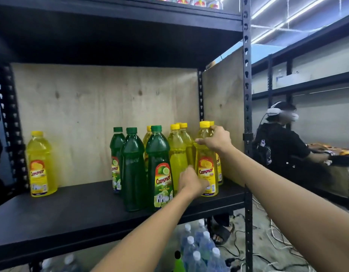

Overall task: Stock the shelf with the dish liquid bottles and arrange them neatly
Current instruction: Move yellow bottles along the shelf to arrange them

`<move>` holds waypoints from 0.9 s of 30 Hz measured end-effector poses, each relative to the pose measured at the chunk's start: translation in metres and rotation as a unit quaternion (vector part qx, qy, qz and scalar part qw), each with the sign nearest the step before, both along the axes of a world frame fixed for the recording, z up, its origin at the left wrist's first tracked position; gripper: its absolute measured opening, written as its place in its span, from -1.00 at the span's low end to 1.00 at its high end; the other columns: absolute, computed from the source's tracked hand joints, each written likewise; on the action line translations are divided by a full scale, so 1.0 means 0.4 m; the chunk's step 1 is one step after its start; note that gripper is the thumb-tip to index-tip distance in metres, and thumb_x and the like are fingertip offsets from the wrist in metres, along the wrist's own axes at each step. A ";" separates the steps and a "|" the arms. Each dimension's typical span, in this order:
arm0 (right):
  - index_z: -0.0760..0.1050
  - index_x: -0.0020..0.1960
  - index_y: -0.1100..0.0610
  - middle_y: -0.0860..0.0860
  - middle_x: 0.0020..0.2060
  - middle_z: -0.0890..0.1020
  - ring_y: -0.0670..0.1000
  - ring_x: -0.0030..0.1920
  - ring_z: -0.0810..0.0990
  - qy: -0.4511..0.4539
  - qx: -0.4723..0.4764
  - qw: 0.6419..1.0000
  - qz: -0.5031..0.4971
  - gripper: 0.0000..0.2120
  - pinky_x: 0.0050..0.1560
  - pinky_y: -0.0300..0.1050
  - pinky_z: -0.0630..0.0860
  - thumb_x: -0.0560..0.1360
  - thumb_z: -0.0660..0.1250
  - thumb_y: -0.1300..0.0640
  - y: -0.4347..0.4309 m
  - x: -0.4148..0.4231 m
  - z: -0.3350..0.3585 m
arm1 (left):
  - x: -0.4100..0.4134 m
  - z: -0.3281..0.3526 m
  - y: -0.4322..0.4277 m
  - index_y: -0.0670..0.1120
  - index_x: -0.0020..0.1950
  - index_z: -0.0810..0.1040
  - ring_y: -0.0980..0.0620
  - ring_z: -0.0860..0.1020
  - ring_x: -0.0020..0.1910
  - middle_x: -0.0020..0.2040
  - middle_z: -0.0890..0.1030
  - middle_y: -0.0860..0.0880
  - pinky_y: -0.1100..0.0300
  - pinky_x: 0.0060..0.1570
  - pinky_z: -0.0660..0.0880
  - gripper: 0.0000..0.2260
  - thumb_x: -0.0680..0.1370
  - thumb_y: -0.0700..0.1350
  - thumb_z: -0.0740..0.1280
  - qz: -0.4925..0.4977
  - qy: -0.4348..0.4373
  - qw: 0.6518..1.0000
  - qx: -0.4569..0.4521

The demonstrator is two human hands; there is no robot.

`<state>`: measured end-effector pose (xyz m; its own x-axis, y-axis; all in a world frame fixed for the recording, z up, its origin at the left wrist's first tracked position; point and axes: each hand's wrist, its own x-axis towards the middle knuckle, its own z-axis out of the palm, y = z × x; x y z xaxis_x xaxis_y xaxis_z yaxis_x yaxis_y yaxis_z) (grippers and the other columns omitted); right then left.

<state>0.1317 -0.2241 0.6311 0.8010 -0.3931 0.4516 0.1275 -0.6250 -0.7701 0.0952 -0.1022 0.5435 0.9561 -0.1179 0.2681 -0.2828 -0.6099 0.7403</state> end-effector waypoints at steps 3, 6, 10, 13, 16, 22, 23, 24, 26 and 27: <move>0.45 0.40 0.12 0.13 0.21 0.64 0.19 0.24 0.61 -0.034 -0.008 0.999 -0.006 -0.20 0.26 0.18 0.54 0.27 0.61 -0.14 0.003 -0.050 0.008 | -0.012 -0.030 -0.009 -0.08 0.45 0.41 0.02 0.57 0.17 0.26 0.60 -0.04 0.24 0.07 0.51 -0.33 0.40 -0.04 0.58 0.002 -0.017 1.000 -0.023; 0.51 0.36 0.07 0.10 0.16 0.67 0.16 0.19 0.63 -0.063 -0.020 0.998 0.006 -0.27 0.26 0.17 0.55 0.27 0.60 -0.15 0.025 -0.136 0.051 | -0.057 -0.049 -0.018 0.01 0.44 0.38 -0.02 0.53 0.29 0.24 0.59 0.02 0.05 0.26 0.52 -0.19 0.27 0.16 0.61 0.005 -0.060 0.997 -0.057; 0.55 0.32 0.02 0.04 0.09 0.69 0.10 0.13 0.64 -0.106 -0.035 0.993 0.037 -0.29 0.22 0.11 0.57 0.23 0.61 -0.19 0.089 -0.260 0.131 | -0.136 -0.024 -0.004 0.05 0.52 0.24 -0.02 0.44 0.35 0.31 0.52 0.05 0.01 0.33 0.47 0.00 0.20 0.30 0.59 0.045 -0.132 0.982 -0.123; 0.51 0.36 0.06 0.03 0.09 0.67 0.08 0.12 0.63 -0.134 -0.043 0.988 0.068 -0.24 0.19 0.10 0.59 0.25 0.59 -0.21 0.160 -0.329 0.170 | -0.180 0.020 0.083 0.08 0.42 0.37 0.00 0.46 0.28 0.23 0.57 0.07 0.05 0.30 0.45 -0.13 0.20 0.26 0.61 0.080 -0.175 0.974 -0.120; 0.54 0.29 0.05 0.01 0.01 0.66 0.07 0.03 0.65 -0.143 -0.028 0.982 0.118 -0.31 0.07 0.13 0.65 0.26 0.59 -0.22 0.264 -0.353 0.185 | -0.207 0.054 0.235 0.12 0.27 0.47 0.10 0.44 0.08 0.03 0.57 0.16 0.12 0.22 0.45 -0.30 0.20 0.20 0.64 0.103 -0.201 0.970 -0.089; 0.57 0.24 0.11 0.07 0.08 0.68 0.11 0.12 0.64 -0.113 0.017 0.971 0.211 -0.21 0.14 0.11 0.61 0.15 0.59 -0.29 0.599 -0.273 0.188 | -0.188 0.057 0.608 0.15 0.14 0.52 0.15 0.64 -0.02 -0.04 0.70 0.13 0.15 0.10 0.61 -0.29 0.07 0.29 0.62 0.182 -0.199 0.962 -0.051; 0.59 0.20 0.09 0.06 0.05 0.69 0.11 0.11 0.66 -0.110 0.028 0.969 0.221 -0.16 0.12 0.11 0.62 0.05 0.56 -0.35 0.660 -0.244 0.183 | -0.177 0.058 0.667 0.14 0.12 0.52 0.15 0.65 -0.03 -0.04 0.70 0.13 0.12 0.09 0.63 -0.29 0.06 0.28 0.63 0.193 -0.199 0.960 -0.045; 0.62 0.10 0.07 0.05 0.01 0.71 0.11 0.07 0.67 -0.108 0.039 0.965 0.237 -0.17 0.08 0.12 0.63 -0.04 0.52 -0.38 0.725 -0.207 0.177 | -0.166 0.062 0.728 0.14 0.12 0.52 0.15 0.65 -0.03 -0.04 0.69 0.13 0.10 0.08 0.63 -0.30 0.06 0.26 0.64 0.204 -0.196 0.958 -0.036; 0.62 -0.11 0.06 0.03 -0.11 0.72 0.13 -0.01 0.70 -0.096 0.046 0.959 0.264 -0.32 0.01 0.15 0.65 -0.08 0.48 -0.35 0.852 -0.133 0.164 | -0.128 0.063 0.852 0.11 0.16 0.50 0.16 0.59 -0.02 -0.01 0.63 0.14 0.20 0.08 0.57 -0.30 0.11 0.19 0.68 0.221 -0.180 0.958 -0.020; 0.63 -0.13 0.06 0.03 -0.13 0.72 0.14 -0.04 0.70 -0.086 0.045 0.957 0.272 -0.38 0.00 0.15 0.66 -0.04 0.50 -0.32 0.913 -0.102 0.159 | -0.105 0.061 0.911 0.09 0.18 0.49 0.17 0.56 -0.01 0.01 0.60 0.14 0.26 0.06 0.53 -0.29 0.12 0.16 0.69 0.226 -0.169 0.959 -0.021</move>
